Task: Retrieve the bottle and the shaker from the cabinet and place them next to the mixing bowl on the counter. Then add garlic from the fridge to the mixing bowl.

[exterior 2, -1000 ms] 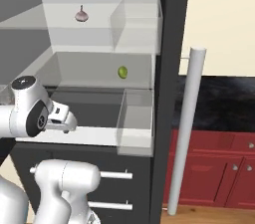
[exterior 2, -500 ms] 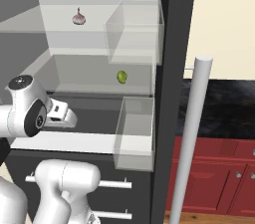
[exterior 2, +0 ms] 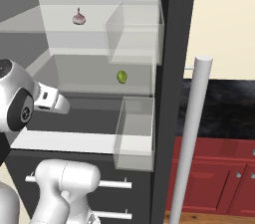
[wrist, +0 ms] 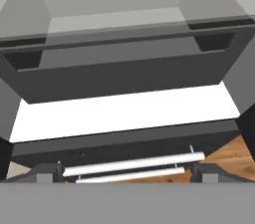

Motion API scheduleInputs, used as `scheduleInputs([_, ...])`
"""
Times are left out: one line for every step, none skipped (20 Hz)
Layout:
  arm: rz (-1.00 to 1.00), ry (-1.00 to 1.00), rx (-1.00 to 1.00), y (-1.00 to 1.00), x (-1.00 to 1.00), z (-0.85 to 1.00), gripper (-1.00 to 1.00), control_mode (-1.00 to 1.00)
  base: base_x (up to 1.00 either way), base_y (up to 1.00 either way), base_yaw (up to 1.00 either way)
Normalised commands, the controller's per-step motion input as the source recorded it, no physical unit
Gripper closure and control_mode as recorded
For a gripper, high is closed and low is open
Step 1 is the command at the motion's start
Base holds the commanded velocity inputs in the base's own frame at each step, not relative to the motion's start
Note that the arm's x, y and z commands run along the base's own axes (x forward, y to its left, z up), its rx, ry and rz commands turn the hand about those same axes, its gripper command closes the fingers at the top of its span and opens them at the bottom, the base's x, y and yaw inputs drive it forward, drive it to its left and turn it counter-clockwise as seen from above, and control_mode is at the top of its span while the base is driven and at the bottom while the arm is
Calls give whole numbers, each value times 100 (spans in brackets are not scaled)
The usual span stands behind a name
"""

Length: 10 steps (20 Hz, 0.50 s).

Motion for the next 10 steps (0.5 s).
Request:
scheduleInputs([-3,0,2,0,-19,100,-100,-100,0,0,0])
scheduleInputs([-3,0,0,0,-11,99,-100,-100,0,0,0])
scheduleInputs([-6,3,0,-11,0,74,-100,-100,0,0,0])
scheduleInputs([-7,0,-2,-11,0,34,-100,-100,0,0,0])
scheduleInputs([-1,-18,0,-3,-2,29,-100,-100,0,0,0])
scheduleInputs([0,-28,0,0,0,57,-100,-100,0,0,0])
scheduleInputs([0,-26,0,0,0,64,-100,-100,0,0,0])
scheduleInputs([0,-23,0,0,0,66,-100,-100,0,0,0])
scheduleInputs([0,-19,0,0,0,69,-100,-100,0,0,0])
scheduleInputs([0,-17,0,0,0,71,-100,-100,0,0,0])
